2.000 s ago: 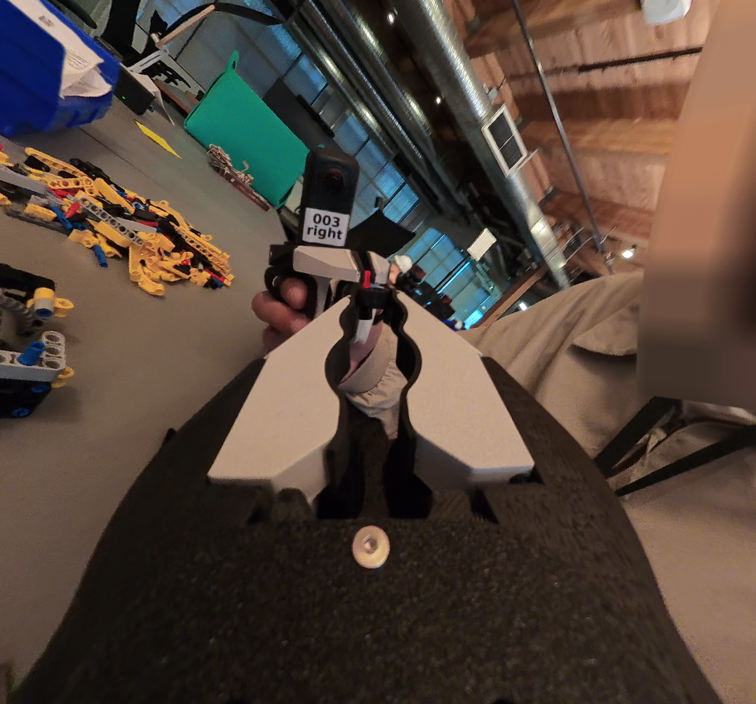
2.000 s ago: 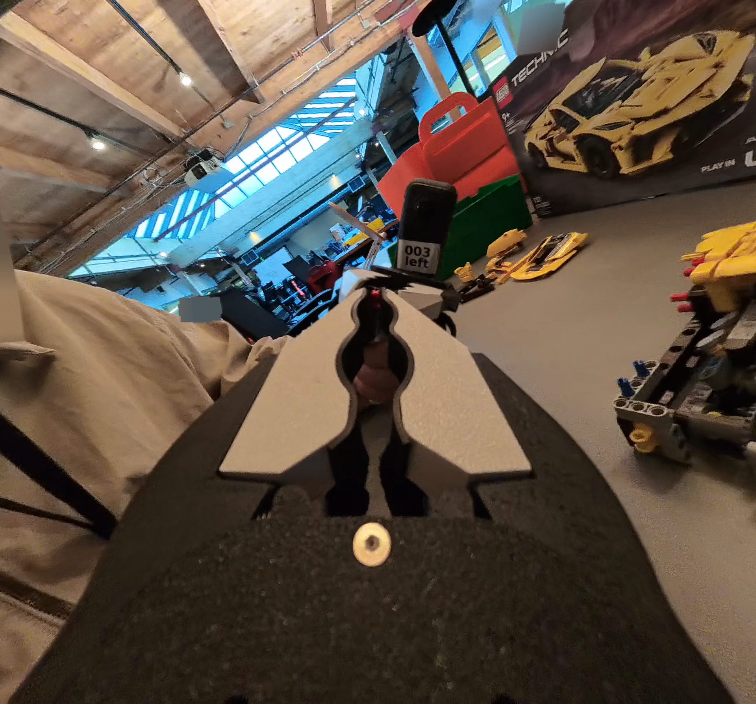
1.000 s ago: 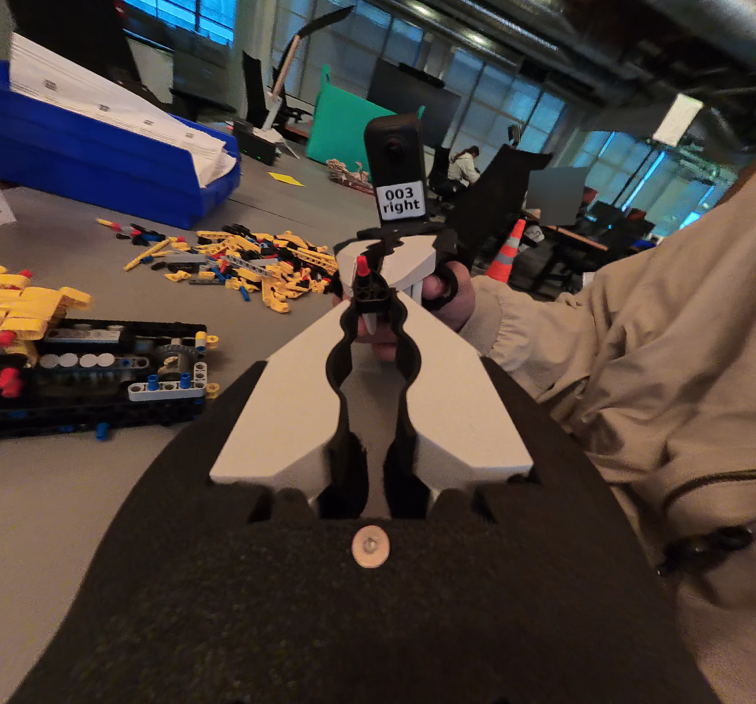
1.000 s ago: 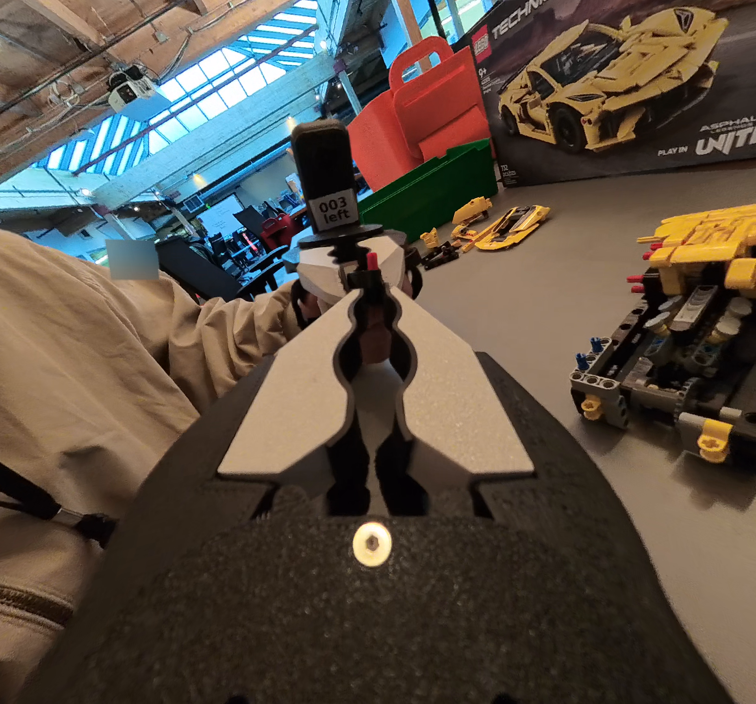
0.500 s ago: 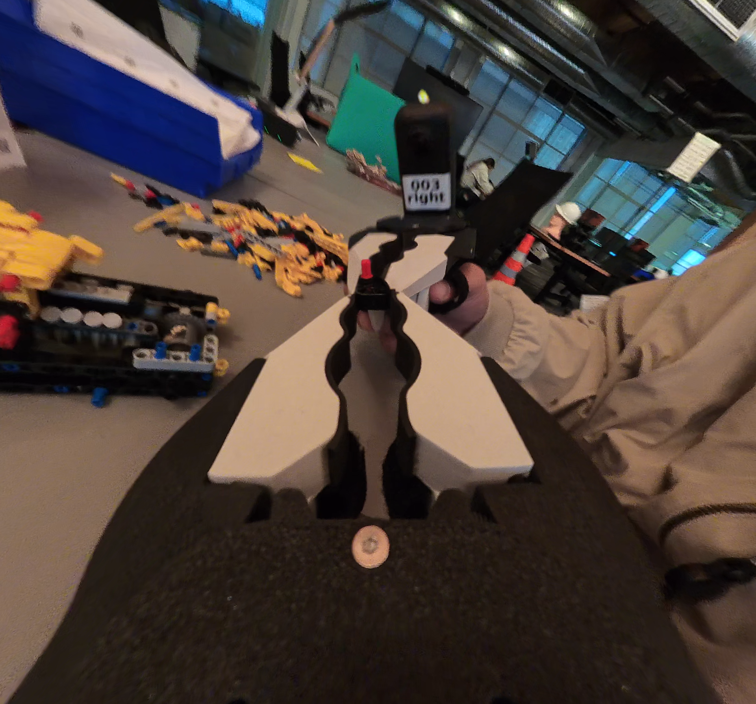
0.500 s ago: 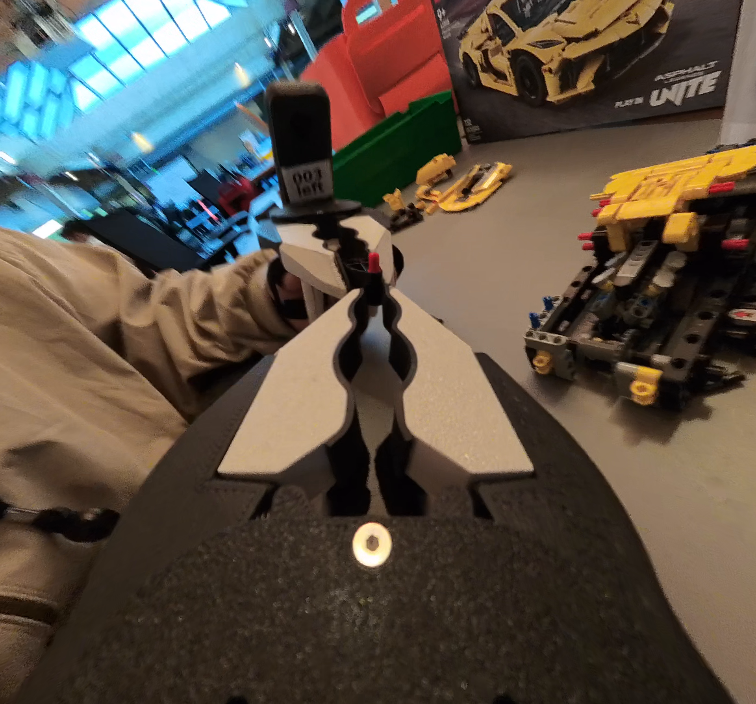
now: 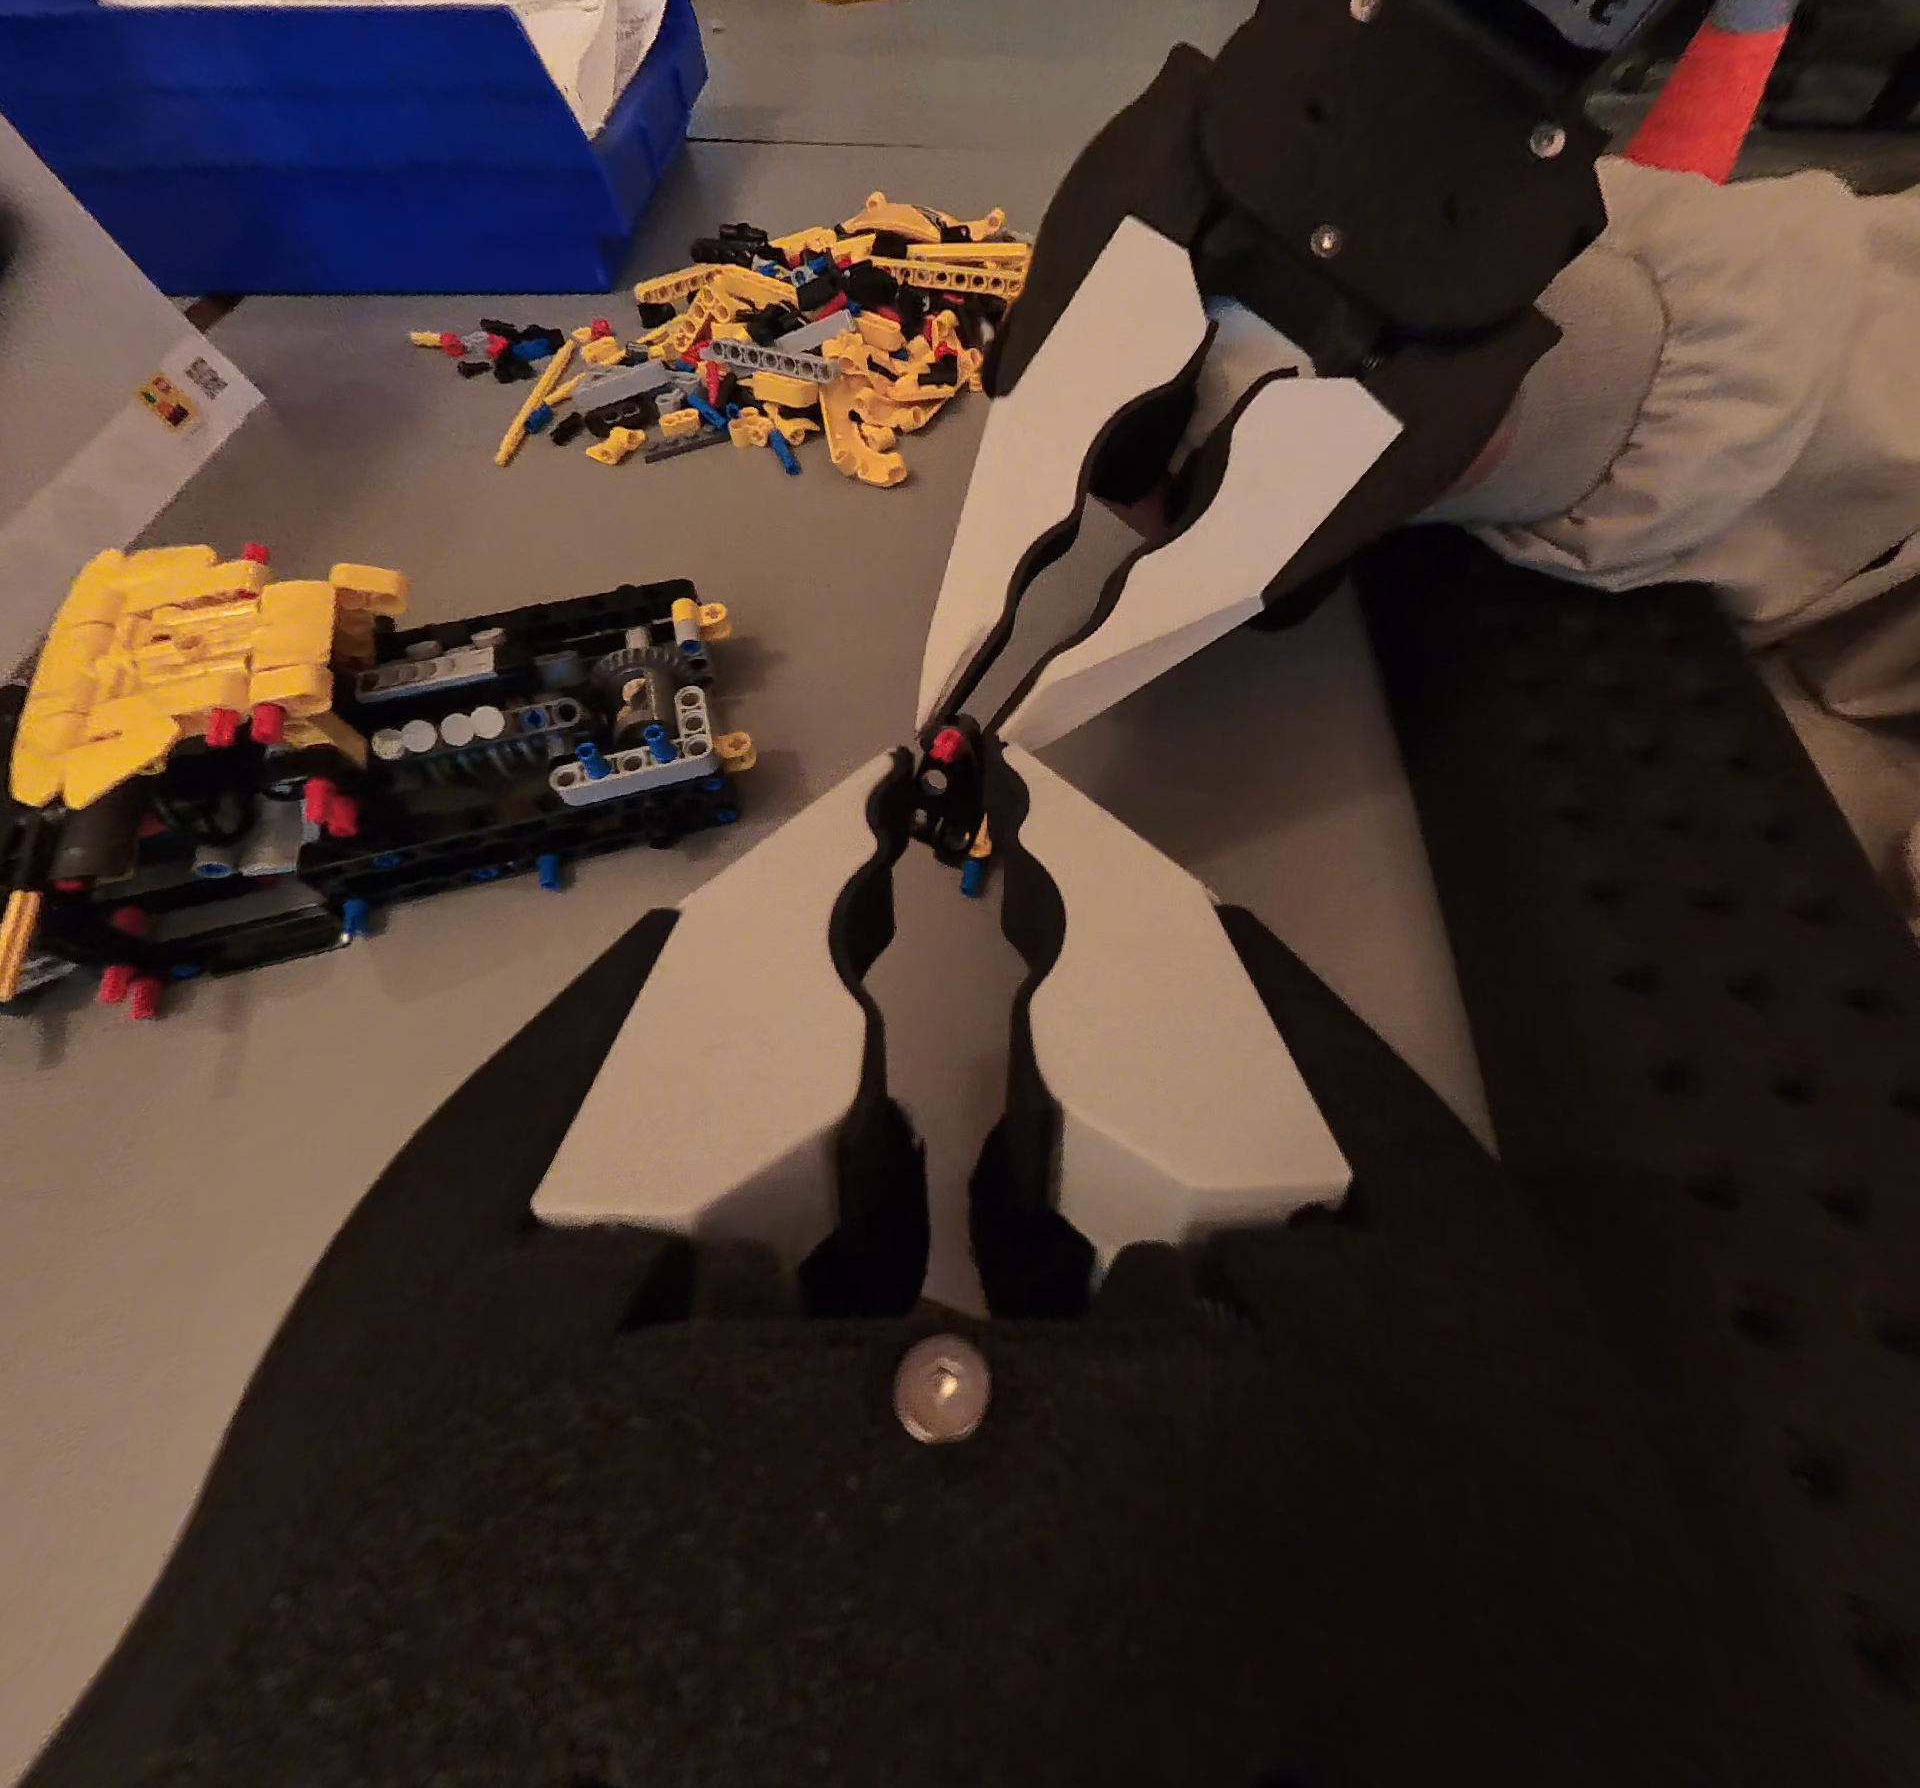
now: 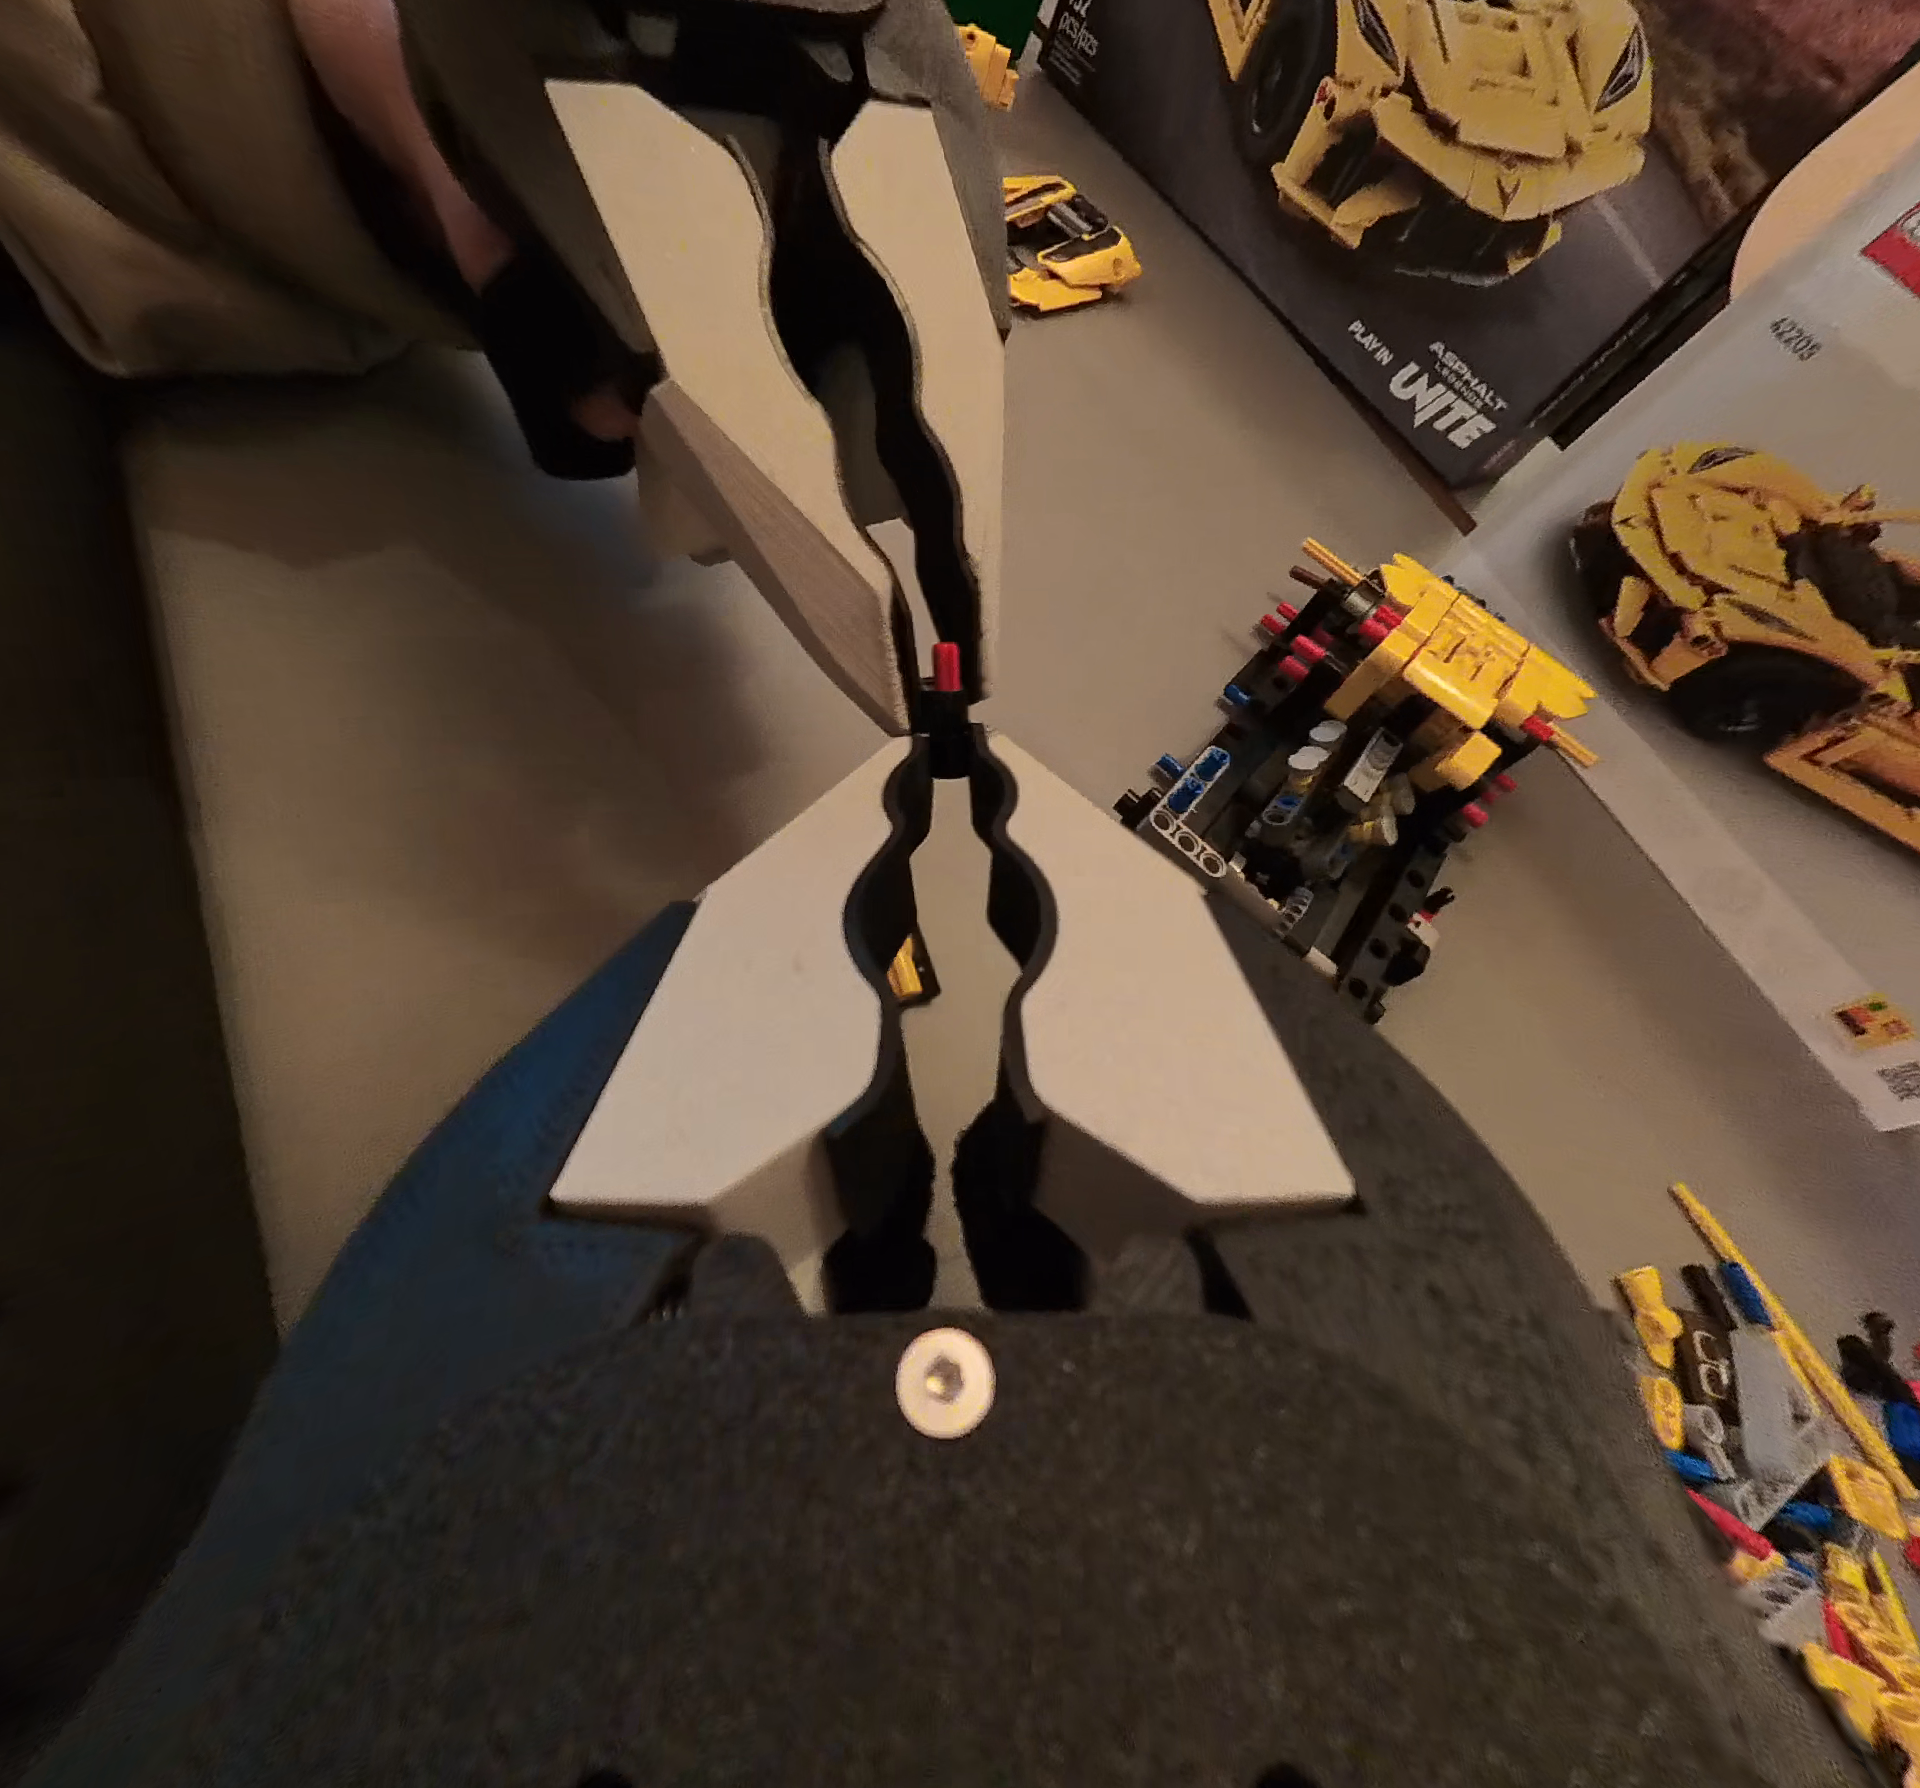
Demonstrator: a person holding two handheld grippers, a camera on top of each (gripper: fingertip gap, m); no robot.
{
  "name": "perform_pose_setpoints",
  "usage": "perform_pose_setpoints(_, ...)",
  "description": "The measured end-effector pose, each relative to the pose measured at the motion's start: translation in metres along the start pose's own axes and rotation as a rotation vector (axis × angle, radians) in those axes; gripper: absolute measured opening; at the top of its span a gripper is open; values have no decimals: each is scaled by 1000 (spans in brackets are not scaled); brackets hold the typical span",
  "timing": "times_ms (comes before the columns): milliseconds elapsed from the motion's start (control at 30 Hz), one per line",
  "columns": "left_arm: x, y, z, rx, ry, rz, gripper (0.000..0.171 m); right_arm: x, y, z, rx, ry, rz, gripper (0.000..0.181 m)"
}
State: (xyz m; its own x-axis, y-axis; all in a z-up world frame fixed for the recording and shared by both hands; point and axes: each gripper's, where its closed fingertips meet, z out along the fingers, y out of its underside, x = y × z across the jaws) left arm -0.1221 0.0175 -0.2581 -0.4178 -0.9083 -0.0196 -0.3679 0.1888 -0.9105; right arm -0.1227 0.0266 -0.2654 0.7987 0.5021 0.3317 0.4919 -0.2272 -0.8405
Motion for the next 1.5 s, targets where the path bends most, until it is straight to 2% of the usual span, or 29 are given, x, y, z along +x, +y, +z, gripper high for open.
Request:
perform_pose_setpoints(300,10,19,5,-98,21,105,12,-12,12,4,-96,13,-231,5)
perform_pose_setpoints(400,9,9,1,-65,-27,239,10,-8,6,1,-57,20,-193,6)
perform_pose_setpoints(500,12,-12,-7,45,-12,193,9,-5,-11,-12,76,-58,-57,6)
perform_pose_setpoints(533,6,-14,-12,55,-35,186,9,1,-5,-13,38,-25,-50,6)
perform_pose_setpoints(567,-6,-15,-23,72,-73,172,8,17,21,-15,-107,46,-85,6)
perform_pose_setpoints(600,-17,-21,-37,121,-81,116,8,25,34,-23,-118,40,-69,6)
perform_pose_setpoints(633,-26,-31,-50,198,-79,51,8,31,26,-34,-3,-5,56,5)
perform_pose_setpoints(667,-29,-41,-59,279,-68,4,8,42,20,-43,46,-11,163,5)
perform_pose_setpoints(767,-24,-57,-66,439,66,-166,9,71,38,-53,-24,85,201,6)
perform_pose_setpoints(867,-22,-63,-70,499,108,-201,9,125,110,-79,-262,307,358,6)
perform_pose_setpoints(933,-20,-66,-70,515,126,-217,10,148,157,-105,-418,424,446,6)
perform_pose_setpoints(1033,-16,-66,-66,515,133,-208,10,160,166,-120,-379,505,535,6)
perform_pose_setpoints(1133,-11,-71,-67,547,181,-241,10,162,152,-117,-320,504,534,24)
perform_pose_setpoints(1200,-9,-74,-68,564,190,-245,10,158,128,-110,-238,478,512,28)
perform_pose_setpoints(1300,-5,-76,-66,568,183,-231,10,130,56,-81,8,346,447,34)
perform_pose_setpoints(1367,-3,-77,-65,573,194,-240,10,96,0,-61,182,254,335,44)
perform_pose_setpoints(1400,-3,-77,-65,575,194,-245,10,78,-25,-55,267,230,305,41)
perform_pose_setpoints(1500,-3,-77,-63,574,197,-260,10,30,-70,-36,382,176,232,43)
